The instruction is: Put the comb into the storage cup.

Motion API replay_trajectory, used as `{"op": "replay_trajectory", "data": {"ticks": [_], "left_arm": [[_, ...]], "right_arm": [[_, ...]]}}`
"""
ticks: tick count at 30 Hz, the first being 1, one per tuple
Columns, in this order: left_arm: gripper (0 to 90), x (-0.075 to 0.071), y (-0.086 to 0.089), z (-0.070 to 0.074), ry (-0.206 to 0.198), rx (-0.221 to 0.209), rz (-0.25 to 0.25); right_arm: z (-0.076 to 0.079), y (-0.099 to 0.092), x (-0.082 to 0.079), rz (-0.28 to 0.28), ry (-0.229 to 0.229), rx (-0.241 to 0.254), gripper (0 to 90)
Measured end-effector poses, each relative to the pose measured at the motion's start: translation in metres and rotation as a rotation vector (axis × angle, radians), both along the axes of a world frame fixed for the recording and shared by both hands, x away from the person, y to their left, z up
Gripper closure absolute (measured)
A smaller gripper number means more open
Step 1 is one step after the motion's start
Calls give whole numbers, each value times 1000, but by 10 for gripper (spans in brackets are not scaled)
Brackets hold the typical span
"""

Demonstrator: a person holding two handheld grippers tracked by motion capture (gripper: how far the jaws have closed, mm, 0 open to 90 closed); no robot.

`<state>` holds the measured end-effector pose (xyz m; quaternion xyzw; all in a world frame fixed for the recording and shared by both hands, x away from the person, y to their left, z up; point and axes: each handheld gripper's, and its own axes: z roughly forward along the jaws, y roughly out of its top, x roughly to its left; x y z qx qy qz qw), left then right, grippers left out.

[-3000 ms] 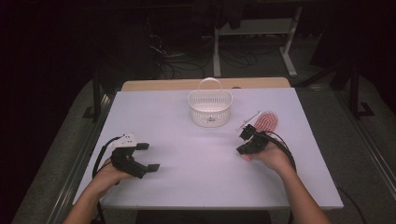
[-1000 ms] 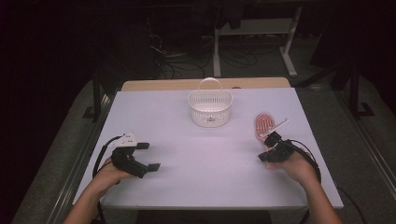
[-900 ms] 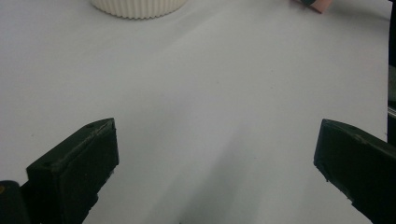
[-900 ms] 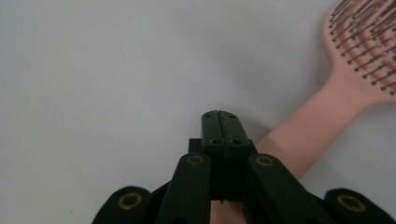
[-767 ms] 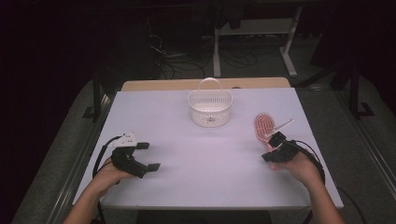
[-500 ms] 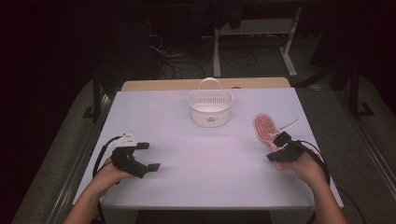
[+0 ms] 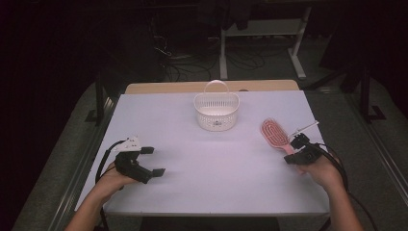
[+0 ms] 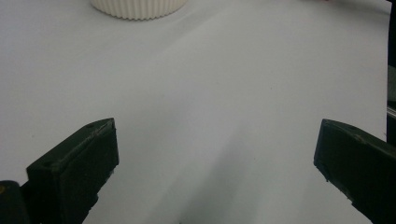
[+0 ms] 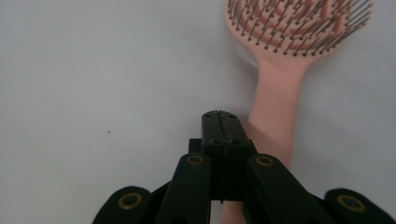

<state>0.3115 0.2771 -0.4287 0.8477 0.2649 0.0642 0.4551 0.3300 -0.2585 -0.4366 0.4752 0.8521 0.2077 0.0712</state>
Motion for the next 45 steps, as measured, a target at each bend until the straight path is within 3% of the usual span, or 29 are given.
{"op": "replay_trajectory", "data": {"ticks": [11,22,23,25,27,32,33,45], "left_arm": [[0,0,0,-1,1,2,-1],[0,0,0,-1,2,3,-1],[0,0,0,-1,2,3,-1],[0,0,0,-1,1,3,-1],[0,0,0,0,1,4,-2],[0,-1,0,0,-1,5,-2],[0,-1,0,0,-1,4,-3],[0,-1,0,1,-2,3,-4]], "right_arm": [[1,-15,4,-59,-18,-34,891],[0,-21,6,-70,-37,-37,890],[1,-21,6,-71,-42,-36,890],[6,-22,2,-65,-80,25,889],[7,-21,1,-60,-92,36,886],[13,-12,-6,-8,-144,84,784],[15,-7,-9,12,-170,124,746],[11,27,-18,106,-244,239,399]]}}
